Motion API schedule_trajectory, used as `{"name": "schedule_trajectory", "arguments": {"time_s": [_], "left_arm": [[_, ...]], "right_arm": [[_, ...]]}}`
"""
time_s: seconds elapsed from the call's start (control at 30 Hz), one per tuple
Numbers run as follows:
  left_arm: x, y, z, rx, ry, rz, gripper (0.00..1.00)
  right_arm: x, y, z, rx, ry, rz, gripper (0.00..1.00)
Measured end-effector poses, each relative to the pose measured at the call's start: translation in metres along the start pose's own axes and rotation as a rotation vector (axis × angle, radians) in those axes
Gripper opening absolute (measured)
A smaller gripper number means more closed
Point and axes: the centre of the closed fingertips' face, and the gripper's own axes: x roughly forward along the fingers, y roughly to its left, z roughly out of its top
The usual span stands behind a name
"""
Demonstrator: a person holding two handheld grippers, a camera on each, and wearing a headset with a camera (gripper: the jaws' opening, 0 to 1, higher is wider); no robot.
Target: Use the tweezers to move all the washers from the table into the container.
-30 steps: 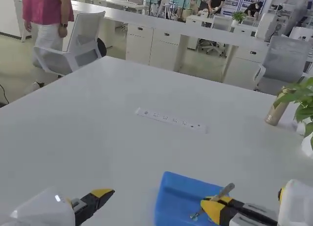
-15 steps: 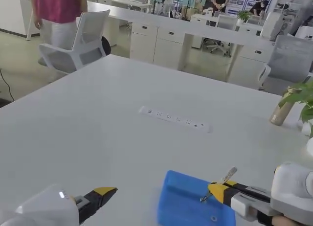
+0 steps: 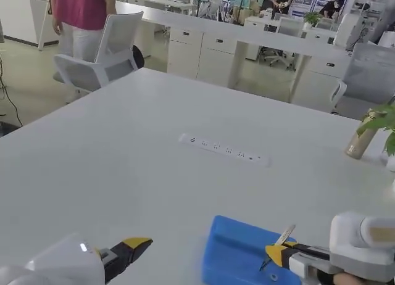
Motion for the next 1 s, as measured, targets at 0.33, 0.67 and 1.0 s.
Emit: {"name": "schedule_trajectory", "arguments": {"time_s": [0.33, 0.67, 1.0], "left_arm": [[0.001, -0.001, -0.003, 0.004, 0.017, -0.005, 0.78], [0.000, 0.002, -0.004, 0.001, 0.021, 0.010, 0.77], [0.000, 0.002, -0.001, -0.006, 0.007, 0.009, 0.77]], "right_arm": [[0.006, -0.004, -0.008, -0.003, 0.022, -0.002, 0.03], [-0.003, -0.001, -0.007, 0.003, -0.015, -0.018, 0.04], [-0.034, 0.029, 0.023, -0.032, -0.173, 0.035, 0.03]]}}
